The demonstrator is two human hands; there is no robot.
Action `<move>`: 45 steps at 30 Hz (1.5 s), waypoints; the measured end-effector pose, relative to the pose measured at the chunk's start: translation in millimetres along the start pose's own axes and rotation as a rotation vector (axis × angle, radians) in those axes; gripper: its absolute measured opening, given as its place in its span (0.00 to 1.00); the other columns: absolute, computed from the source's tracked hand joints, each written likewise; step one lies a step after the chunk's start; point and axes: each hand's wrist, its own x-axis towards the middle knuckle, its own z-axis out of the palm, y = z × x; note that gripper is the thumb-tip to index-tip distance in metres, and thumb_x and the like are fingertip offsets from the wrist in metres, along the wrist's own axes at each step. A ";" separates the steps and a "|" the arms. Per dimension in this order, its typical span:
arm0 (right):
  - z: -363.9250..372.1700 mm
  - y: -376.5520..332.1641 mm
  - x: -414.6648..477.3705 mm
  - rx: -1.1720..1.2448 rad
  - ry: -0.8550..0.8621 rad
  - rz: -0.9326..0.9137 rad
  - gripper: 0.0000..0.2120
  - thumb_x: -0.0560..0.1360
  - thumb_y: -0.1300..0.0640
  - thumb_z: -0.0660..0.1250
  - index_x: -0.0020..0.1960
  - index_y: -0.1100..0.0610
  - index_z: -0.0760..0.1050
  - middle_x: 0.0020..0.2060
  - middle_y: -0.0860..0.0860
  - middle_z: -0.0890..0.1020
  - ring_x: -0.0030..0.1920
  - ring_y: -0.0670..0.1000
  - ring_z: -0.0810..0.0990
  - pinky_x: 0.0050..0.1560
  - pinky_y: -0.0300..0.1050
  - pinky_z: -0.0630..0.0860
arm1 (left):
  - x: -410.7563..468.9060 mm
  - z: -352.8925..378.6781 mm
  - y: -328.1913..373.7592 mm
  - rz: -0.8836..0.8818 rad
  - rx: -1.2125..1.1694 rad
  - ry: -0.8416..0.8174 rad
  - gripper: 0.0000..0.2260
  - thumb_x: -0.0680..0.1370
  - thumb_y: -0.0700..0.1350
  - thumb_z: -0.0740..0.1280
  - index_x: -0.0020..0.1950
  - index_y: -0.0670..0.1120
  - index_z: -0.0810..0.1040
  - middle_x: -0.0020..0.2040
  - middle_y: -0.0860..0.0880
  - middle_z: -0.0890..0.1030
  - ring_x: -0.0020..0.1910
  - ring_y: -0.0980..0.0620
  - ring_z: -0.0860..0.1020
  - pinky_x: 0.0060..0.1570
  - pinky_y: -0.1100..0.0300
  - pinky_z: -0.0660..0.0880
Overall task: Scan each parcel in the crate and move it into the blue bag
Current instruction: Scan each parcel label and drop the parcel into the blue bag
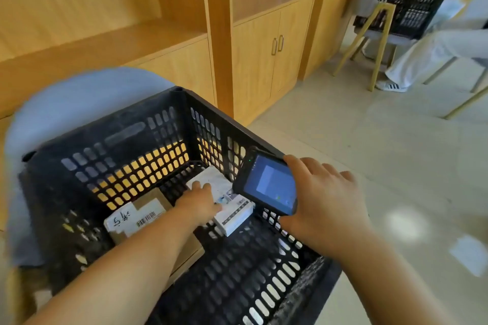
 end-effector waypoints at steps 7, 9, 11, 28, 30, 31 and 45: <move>22.8 6.3 7.2 -0.015 -0.036 0.058 0.38 0.61 0.48 0.70 0.68 0.51 0.62 0.55 0.47 0.76 0.47 0.54 0.75 0.45 0.49 0.69 | 42.1 19.1 -4.3 -0.019 0.038 -0.066 0.52 0.71 0.60 0.71 0.78 0.48 0.37 0.78 0.43 0.36 0.76 0.35 0.41 0.71 0.42 0.59; 27.2 7.0 7.6 -0.012 -0.005 0.085 0.39 0.55 0.50 0.74 0.64 0.54 0.69 0.49 0.49 0.79 0.41 0.55 0.77 0.40 0.50 0.71 | 52.1 22.8 -12.1 -0.071 -0.041 -0.068 0.58 0.67 0.60 0.75 0.77 0.48 0.34 0.78 0.42 0.37 0.76 0.36 0.41 0.71 0.41 0.58; 32.2 7.5 7.8 0.003 0.065 0.091 0.40 0.50 0.51 0.76 0.62 0.56 0.73 0.46 0.50 0.80 0.37 0.55 0.78 0.36 0.50 0.72 | 61.3 24.9 -20.6 -0.116 -0.140 -0.089 0.62 0.62 0.61 0.78 0.77 0.48 0.34 0.78 0.43 0.39 0.76 0.37 0.44 0.71 0.42 0.57; 26.9 9.5 -1.2 0.123 0.051 0.140 0.41 0.59 0.46 0.74 0.68 0.49 0.63 0.54 0.46 0.77 0.48 0.52 0.75 0.43 0.47 0.66 | 44.9 -10.1 -13.1 -0.103 -0.387 -0.028 0.41 0.68 0.48 0.78 0.73 0.47 0.56 0.66 0.44 0.71 0.57 0.44 0.76 0.41 0.56 0.76; 23.0 12.2 -8.0 0.159 0.067 0.162 0.40 0.59 0.44 0.73 0.68 0.47 0.61 0.54 0.45 0.76 0.49 0.51 0.75 0.43 0.46 0.65 | 31.3 -19.7 -12.5 -0.069 -0.430 -0.095 0.40 0.68 0.47 0.77 0.73 0.49 0.56 0.66 0.44 0.70 0.50 0.46 0.76 0.40 0.54 0.80; 20.8 13.5 -11.8 0.180 0.072 0.171 0.40 0.60 0.44 0.73 0.68 0.46 0.60 0.55 0.45 0.76 0.49 0.51 0.74 0.44 0.46 0.66 | 23.0 -25.1 -10.8 -0.048 -0.425 -0.097 0.40 0.69 0.46 0.77 0.74 0.49 0.57 0.66 0.44 0.69 0.48 0.47 0.76 0.40 0.54 0.81; -4.7 11.2 -51.9 0.342 0.151 0.194 0.40 0.58 0.43 0.74 0.66 0.45 0.61 0.53 0.44 0.74 0.45 0.48 0.71 0.43 0.46 0.70 | -69.3 -39.5 -5.0 0.238 -0.043 0.014 0.29 0.74 0.39 0.68 0.72 0.56 0.64 0.65 0.47 0.68 0.56 0.44 0.75 0.47 0.52 0.78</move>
